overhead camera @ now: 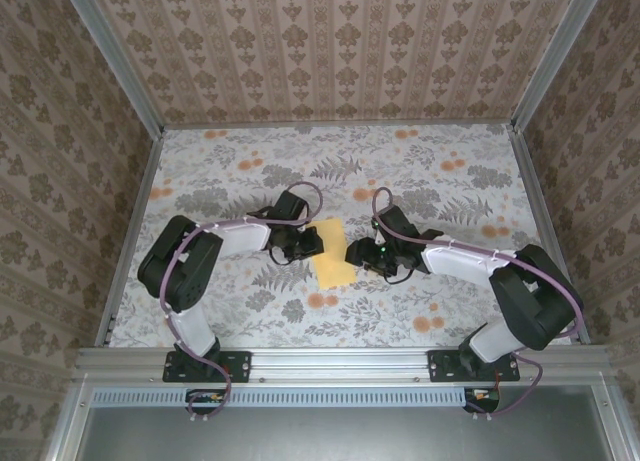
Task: Fold a paper plane with a square sheet of paper (pick it up from the middle)
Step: Third fold the triangle at the center of the table.
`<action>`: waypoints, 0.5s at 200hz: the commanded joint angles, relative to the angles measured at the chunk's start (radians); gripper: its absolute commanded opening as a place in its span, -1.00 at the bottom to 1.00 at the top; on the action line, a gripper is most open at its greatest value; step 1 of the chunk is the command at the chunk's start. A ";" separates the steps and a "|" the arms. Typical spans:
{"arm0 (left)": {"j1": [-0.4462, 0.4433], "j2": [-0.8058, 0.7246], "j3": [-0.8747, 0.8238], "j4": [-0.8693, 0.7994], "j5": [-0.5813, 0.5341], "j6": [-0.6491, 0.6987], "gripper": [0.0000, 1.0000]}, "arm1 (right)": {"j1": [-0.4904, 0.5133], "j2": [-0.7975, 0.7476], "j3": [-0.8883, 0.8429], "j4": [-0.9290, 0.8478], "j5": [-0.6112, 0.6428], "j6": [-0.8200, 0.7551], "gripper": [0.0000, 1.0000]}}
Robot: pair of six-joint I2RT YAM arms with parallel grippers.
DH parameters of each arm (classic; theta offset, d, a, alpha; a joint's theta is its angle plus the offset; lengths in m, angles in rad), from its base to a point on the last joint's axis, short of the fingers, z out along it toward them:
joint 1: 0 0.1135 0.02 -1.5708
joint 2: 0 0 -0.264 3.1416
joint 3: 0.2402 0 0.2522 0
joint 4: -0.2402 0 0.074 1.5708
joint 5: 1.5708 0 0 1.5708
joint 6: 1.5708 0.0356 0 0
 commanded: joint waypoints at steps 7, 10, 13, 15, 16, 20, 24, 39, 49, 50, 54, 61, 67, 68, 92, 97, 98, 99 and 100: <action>-0.013 0.037 0.010 -0.066 -0.063 -0.023 -0.75 | 0.017 0.040 0.004 -0.029 -0.016 0.021 0.19; -0.013 0.039 0.009 -0.067 -0.065 -0.024 -0.75 | 0.018 0.045 0.005 -0.030 -0.018 0.019 0.19; -0.014 0.040 0.005 -0.065 -0.066 -0.026 -0.76 | 0.020 0.050 0.006 -0.028 -0.019 0.020 0.19; -0.014 0.041 0.005 -0.065 -0.067 -0.028 -0.76 | 0.019 0.052 0.005 -0.028 -0.021 0.019 0.19; -0.014 0.042 0.003 -0.065 -0.067 -0.028 -0.76 | 0.019 0.053 0.006 -0.028 -0.021 0.019 0.19; -0.014 0.044 0.001 -0.066 -0.068 -0.030 -0.76 | 0.022 0.057 0.008 -0.030 -0.024 0.018 0.19; -0.014 0.047 -0.002 -0.066 -0.068 -0.031 -0.77 | 0.024 0.063 0.010 -0.029 -0.025 0.017 0.18; -0.014 0.050 -0.009 -0.065 -0.071 -0.036 -0.78 | 0.033 0.082 0.018 -0.030 -0.036 0.007 0.15; -0.013 0.051 -0.012 -0.065 -0.073 -0.038 -0.78 | 0.040 0.095 0.028 -0.034 -0.039 0.004 0.13; -0.014 0.051 -0.014 -0.065 -0.073 -0.038 -0.78 | 0.041 0.096 0.028 -0.034 -0.040 0.003 0.12; -0.015 0.053 -0.014 -0.066 -0.073 -0.039 -0.78 | 0.043 0.100 0.031 -0.034 -0.041 0.003 0.11; -0.014 0.050 -0.016 -0.066 -0.074 -0.042 -0.78 | 0.048 0.107 0.036 -0.033 -0.043 0.001 0.10; -0.014 0.050 -0.016 -0.067 -0.074 -0.041 -0.78 | 0.051 0.114 0.040 -0.033 -0.044 0.001 0.09; -0.014 0.050 -0.016 -0.067 -0.074 -0.041 -0.78 | 0.051 0.114 0.040 -0.034 -0.044 0.001 0.09; -0.015 0.049 -0.019 -0.068 -0.075 -0.042 -0.79 | 0.061 0.133 0.052 -0.030 -0.050 -0.001 0.05; -0.016 0.049 -0.020 -0.068 -0.074 -0.042 -0.79 | 0.063 0.136 0.055 -0.028 -0.052 0.000 0.04; -0.016 0.049 -0.021 -0.068 -0.074 -0.042 -0.79 | 0.064 0.137 0.056 -0.028 -0.052 0.000 0.04; -0.016 0.050 -0.021 -0.068 -0.074 -0.042 -0.79 | 0.065 0.138 0.056 -0.028 -0.052 0.000 0.04; -0.016 0.050 -0.021 -0.068 -0.074 -0.042 -0.79 | 0.065 0.139 0.057 -0.028 -0.052 -0.001 0.04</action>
